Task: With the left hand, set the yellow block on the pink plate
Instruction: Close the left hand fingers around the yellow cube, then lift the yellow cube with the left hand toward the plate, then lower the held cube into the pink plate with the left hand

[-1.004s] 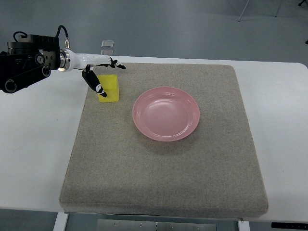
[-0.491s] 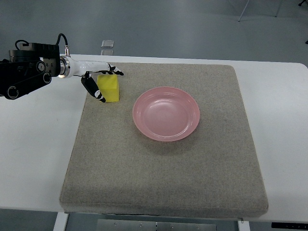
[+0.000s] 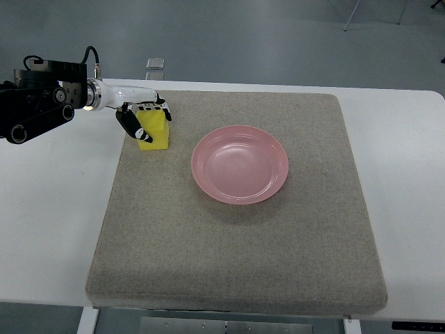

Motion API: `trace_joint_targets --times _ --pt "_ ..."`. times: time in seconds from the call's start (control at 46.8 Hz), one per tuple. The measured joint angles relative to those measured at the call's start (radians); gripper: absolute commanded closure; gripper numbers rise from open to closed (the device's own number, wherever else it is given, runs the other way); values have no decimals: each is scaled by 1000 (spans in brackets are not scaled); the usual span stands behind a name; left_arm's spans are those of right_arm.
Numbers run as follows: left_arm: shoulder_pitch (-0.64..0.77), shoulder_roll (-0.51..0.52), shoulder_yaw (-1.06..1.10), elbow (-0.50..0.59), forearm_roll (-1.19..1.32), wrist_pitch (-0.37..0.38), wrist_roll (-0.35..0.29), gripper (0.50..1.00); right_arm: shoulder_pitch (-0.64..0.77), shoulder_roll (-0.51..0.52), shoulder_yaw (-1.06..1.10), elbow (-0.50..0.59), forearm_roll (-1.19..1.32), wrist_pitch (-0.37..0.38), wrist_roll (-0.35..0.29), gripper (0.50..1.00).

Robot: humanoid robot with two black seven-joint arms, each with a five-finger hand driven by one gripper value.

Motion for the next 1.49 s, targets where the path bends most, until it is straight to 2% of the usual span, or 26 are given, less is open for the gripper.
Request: trace_joint_targets --times 0.363,0.555,0.918,1.046,1.324,1.495 --pt "-13 -1 -18 51 -18 9 -2 1000 0 0 0 0 0 0 1 576" --pt "-26 2 -57 66 -23 39 -3 1000 0 0 0 0 0 0 1 576" --pt "-100 -18 -99 41 -35 47 -3 1000 0 0 0 0 0 0 1 576" --pt "-129 -39 -120 -5 -42 47 -3 1000 0 0 0 0 0 0 0 576" --pt "-146 -37 -159 -231 -37 46 -3 1000 0 0 0 0 0 0 0 576" --pt "-142 -42 -149 -279 -23 32 -3 1000 0 0 0 0 0 0 0 576"
